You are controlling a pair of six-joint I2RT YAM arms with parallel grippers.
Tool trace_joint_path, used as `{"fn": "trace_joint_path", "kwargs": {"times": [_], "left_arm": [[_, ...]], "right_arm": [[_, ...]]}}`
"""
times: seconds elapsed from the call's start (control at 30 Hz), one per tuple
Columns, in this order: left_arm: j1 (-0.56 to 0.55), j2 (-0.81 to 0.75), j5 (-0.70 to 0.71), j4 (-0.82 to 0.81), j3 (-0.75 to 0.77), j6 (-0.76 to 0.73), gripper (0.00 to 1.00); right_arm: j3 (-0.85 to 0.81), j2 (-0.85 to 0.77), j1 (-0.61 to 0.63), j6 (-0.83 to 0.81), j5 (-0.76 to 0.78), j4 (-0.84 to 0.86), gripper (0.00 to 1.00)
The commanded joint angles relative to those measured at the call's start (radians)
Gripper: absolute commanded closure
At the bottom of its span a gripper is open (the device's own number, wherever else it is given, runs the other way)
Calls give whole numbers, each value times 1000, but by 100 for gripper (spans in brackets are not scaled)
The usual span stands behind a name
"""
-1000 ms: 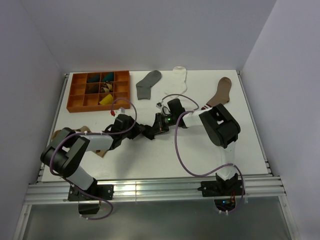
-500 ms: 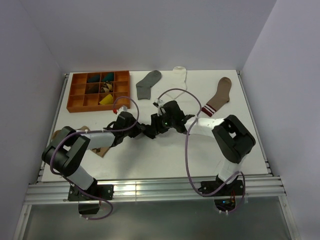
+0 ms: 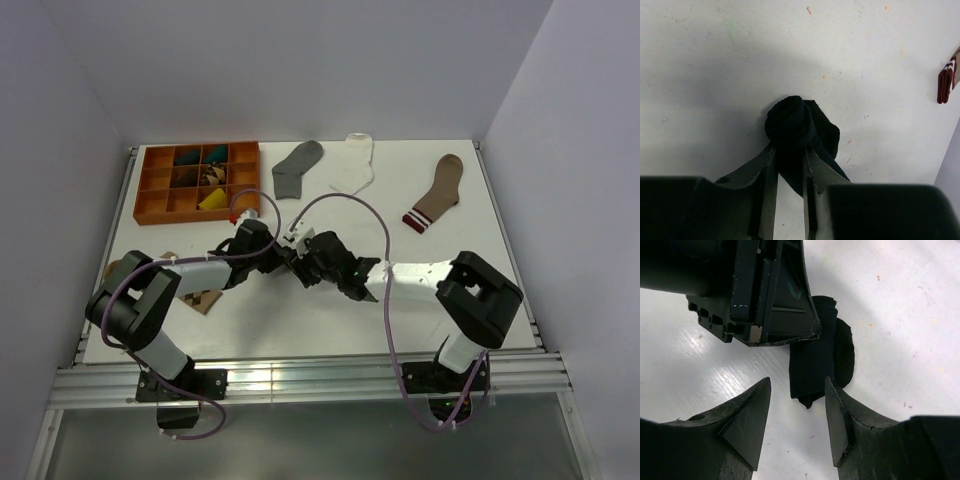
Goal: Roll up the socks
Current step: Roll the sock at the center of the board.
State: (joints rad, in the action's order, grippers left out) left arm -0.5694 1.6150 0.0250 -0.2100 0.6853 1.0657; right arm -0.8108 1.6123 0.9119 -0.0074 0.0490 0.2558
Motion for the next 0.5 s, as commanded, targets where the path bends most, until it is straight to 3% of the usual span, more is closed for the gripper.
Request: {"fn": "trace_joint_path", "kwargs": {"times": [0.0,0.33,0.43,0.47], "left_arm": [[-3,25,12,75,13,-38,100],[-3,20,3,73,13,-41,100],[-3,22,-5,67,11,-41,100],[-3,22,-10,66,10,-39,100]], "right_arm": [[-21,40,31,-88,118,57,45],[-70,178,70,-108,187,20,46],[-85,207,70,-98,204,10,52],[-87,213,70,-97,204,5,59]]}}
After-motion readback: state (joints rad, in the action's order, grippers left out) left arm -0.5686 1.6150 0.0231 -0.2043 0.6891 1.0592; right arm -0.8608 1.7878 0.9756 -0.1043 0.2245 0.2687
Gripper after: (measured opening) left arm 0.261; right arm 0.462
